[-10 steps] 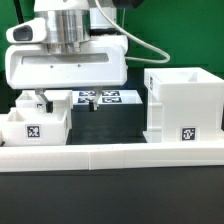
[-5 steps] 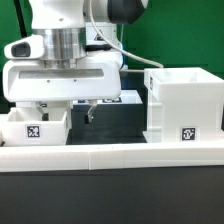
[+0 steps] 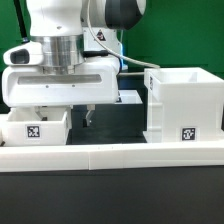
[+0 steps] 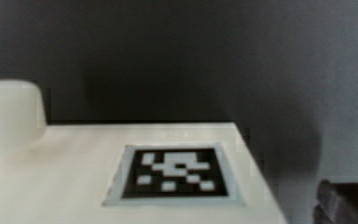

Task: Assemble drawer

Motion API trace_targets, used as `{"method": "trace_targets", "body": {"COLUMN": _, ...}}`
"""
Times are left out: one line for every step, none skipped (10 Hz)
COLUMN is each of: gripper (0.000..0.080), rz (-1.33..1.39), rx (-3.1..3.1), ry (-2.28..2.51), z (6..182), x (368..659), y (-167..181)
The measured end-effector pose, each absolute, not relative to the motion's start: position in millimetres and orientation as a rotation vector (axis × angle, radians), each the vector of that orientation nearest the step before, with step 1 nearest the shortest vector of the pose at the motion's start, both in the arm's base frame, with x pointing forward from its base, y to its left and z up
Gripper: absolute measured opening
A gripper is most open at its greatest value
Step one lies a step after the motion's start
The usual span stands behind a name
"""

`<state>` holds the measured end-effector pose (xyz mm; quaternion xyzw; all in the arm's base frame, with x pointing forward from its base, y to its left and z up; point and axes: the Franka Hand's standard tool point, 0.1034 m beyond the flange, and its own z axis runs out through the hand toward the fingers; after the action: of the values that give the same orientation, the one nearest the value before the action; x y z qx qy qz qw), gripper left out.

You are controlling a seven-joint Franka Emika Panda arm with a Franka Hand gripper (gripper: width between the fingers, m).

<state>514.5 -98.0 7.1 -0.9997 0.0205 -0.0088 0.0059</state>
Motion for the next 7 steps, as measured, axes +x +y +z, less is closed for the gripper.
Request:
{"method": "trace_targets", "body": {"gripper": 0.0376, "rz": -0.027, "rx": -3.129, "ry": 0.064, "z": 7.1, "x": 514.4, "y": -98.0}}
{"method": "trace_targets", "body": {"gripper": 0.0376, "rz": -0.028, "rx": -3.129, "ry": 0.064, "z": 7.1, "x": 514.5, "y": -98.0}}
{"method": "trace_targets", "body": {"gripper": 0.0241, "rz": -0.027, "rx": -3.129, "ry": 0.064, "z": 7.1, "x": 514.4, "y": -98.0}}
{"method": "trace_targets", "body": {"gripper": 0.0070, "rz": -0.027, "rx": -3.129, "ry": 0.064, "z": 7.1, "x": 514.4, "y": -98.0}}
{"method": "trace_targets", "body": {"gripper": 0.0041, "rz": -0.027, "rx": -3.128, "ry": 0.062, "z": 7.1, "x": 514.5, "y": -97.2}}
{"method": "trace_targets", "body": {"gripper": 0.0041, "rz": -0.027, "rx": -3.128, "ry": 0.063, "z": 7.1, "x": 514.5, "y": -97.3}}
{"method": "trace_targets", "body": {"gripper": 0.0041, "rz": -0.027, "rx": -3.128, "ry": 0.063, "z": 7.1, "x": 514.5, "y": -97.3}}
